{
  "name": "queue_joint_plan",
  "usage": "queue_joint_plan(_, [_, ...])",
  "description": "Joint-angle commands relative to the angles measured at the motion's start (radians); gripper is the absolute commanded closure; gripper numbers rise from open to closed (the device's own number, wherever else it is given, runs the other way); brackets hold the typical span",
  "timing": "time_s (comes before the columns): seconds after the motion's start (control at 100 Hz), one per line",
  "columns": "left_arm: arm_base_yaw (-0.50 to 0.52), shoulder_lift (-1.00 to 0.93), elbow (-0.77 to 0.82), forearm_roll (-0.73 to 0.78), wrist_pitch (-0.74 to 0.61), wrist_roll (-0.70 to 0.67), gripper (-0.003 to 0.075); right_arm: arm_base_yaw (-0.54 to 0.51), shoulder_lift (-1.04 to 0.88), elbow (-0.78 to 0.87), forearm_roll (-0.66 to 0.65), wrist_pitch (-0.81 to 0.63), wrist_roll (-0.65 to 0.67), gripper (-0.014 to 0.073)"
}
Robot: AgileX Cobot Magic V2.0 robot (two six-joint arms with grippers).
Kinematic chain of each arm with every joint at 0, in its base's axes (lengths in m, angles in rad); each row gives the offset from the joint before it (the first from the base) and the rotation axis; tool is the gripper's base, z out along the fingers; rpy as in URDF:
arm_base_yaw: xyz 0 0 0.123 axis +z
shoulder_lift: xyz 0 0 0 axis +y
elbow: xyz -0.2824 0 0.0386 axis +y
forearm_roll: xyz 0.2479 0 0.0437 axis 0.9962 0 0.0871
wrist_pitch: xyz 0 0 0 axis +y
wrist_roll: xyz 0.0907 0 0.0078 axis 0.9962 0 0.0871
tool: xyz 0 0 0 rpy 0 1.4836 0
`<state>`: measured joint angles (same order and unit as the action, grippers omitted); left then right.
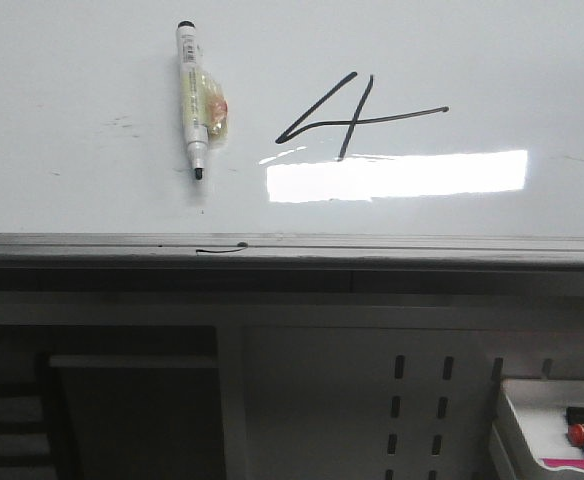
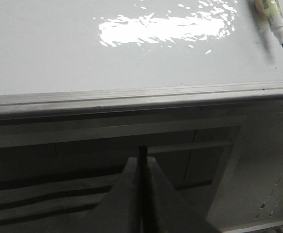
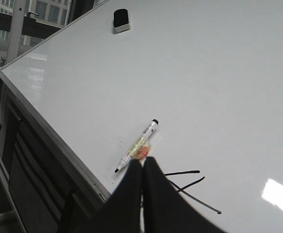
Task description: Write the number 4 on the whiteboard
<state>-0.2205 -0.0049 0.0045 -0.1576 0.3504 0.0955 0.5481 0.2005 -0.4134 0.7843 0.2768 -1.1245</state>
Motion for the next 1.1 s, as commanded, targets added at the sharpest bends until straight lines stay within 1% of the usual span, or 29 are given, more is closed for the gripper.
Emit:
queue_joint_plan(0.0, [0.003, -0.025, 0.034, -0.021, -0.035, -0.011, 0.0741, -0.008, 0.011, -0.028, 0.023, -0.058, -0.001, 0.0659])
queue_joint_plan(0.35, [0.003, -0.025, 0.034, -0.021, -0.035, -0.011, 0.0741, -0.008, 0.011, -0.021, 0.023, -0.066, -0.001, 0.0659])
queue_joint_plan(0.38, [0.003, -0.025, 0.034, -0.021, -0.035, -0.011, 0.0741, -0.01, 0.011, -0.011, 0.023, -0.098, -0.001, 0.0659])
queue_joint_plan(0.42, [0.003, -0.025, 0.034, -0.021, -0.035, -0.011, 0.0741, -0.014, 0.011, 0.011, 0.003, -0.179, -0.001, 0.0659])
queue_joint_plan(0.49, [0.003, -0.025, 0.034, -0.021, -0.035, -0.011, 0.0741, -0.039, 0.011, 0.046, -0.085, -0.283, 0.007, 0.0659])
queue_joint_plan(0.52, [0.003, -0.025, 0.034, -0.021, -0.035, -0.011, 0.0741, -0.057, 0.011, 0.063, -0.152, -0.321, 0.054, 0.0659])
queue_joint_plan(0.54, [0.003, -0.025, 0.034, -0.021, -0.035, -0.011, 0.0741, -0.074, 0.011, 0.078, -0.184, -0.342, 0.117, 0.0659])
queue_joint_plan(0.56, [0.003, -0.025, 0.034, -0.021, -0.035, -0.011, 0.0741, -0.094, 0.011, 0.093, -0.239, -0.356, 0.199, 0.0659])
queue_joint_plan(0.57, [0.003, -0.025, 0.034, -0.021, -0.035, -0.011, 0.0741, -0.102, 0.011, 0.099, -0.276, -0.358, 0.26, 0.0659])
queue_joint_plan(0.59, [0.003, -0.025, 0.034, -0.021, -0.035, -0.011, 0.0741, -0.124, 0.01, 0.115, -0.335, -0.363, 0.324, 0.0659])
queue_joint_plan(0.6, [0.003, -0.025, 0.034, -0.021, -0.035, -0.011, 0.0741, -0.14, 0.01, 0.121, -0.354, -0.365, 0.389, 0.0659])
queue_joint_plan(0.61, [0.003, -0.025, 0.034, -0.021, -0.035, -0.011, 0.0741, -0.149, 0.01, 0.132, -0.372, -0.365, 0.422, 0.0659])
queue_joint_plan(0.64, [0.003, -0.025, 0.034, -0.021, -0.035, -0.011, 0.0741, -0.183, 0.005, 0.154, -0.463, -0.365, 0.578, 0.0659])
queue_joint_plan(0.66, [0.003, -0.025, 0.034, -0.021, -0.035, -0.011, 0.0741, -0.21, 0.003, 0.171, -0.521, -0.362, 0.636, 0.0659])
queue_joint_plan(0.67, [0.003, -0.025, 0.034, -0.021, -0.035, -0.011, 0.0741, -0.228, 0.001, 0.177, -0.54, -0.357, 0.691, 0.0659])
queue_joint_plan(0.68, [0.003, -0.025, 0.034, -0.021, -0.035, -0.011, 0.0741, -0.237, 0.0, 0.189, -0.56, -0.354, 0.717, 0.0659])
queue_joint_plan(0.69, [0.003, -0.025, 0.034, -0.021, -0.035, -0.011, 0.0741, -0.246, -0.003, 0.195, -0.6, -0.352, 0.77, 0.0659])
queue_joint_plan(0.73, [0.003, -0.025, 0.034, -0.021, -0.035, -0.011, 0.0741, -0.298, -0.013, 0.228, -0.72, -0.332, 0.894, 0.0659])
queue_joint_plan(0.76, [0.003, -0.025, 0.034, -0.021, -0.035, -0.011, 0.0741, -0.331, -0.024, 0.249, -0.79, -0.315, 1.009, 0.0659])
queue_joint_plan(0.81, [0.003, -0.025, 0.034, -0.021, -0.035, -0.011, 0.0741, -0.389, -0.041, 0.284, -0.884, -0.286, 1.137, 0.0659])
queue_joint_plan(0.83, [0.003, -0.025, 0.034, -0.021, -0.035, -0.011, 0.0741, -0.402, -0.048, 0.298, -0.91, -0.284, 1.175, 0.0659])
queue_joint_plan(0.88, [0.003, -0.025, 0.034, -0.021, -0.035, -0.011, 0.0741, -0.443, -0.066, 0.33, -0.928, -0.277, 1.212, 0.0659])
queue_joint_plan(0.97, [0.003, -0.025, 0.034, -0.021, -0.035, -0.011, 0.0741, -0.489, -0.105, 0.386, -0.928, -0.277, 1.212, 0.0659])
queue_joint_plan(1.08, [0.003, -0.025, 0.034, -0.021, -0.035, -0.011, 0.0741, -0.517, -0.155, 0.45, -0.928, -0.225, 1.212, 0.0659])
queue_joint_plan(1.09, [0.003, -0.025, 0.034, -0.021, -0.035, -0.011, 0.0741, -0.52, -0.162, 0.45, -0.928, -0.199, 1.212, 0.0659])
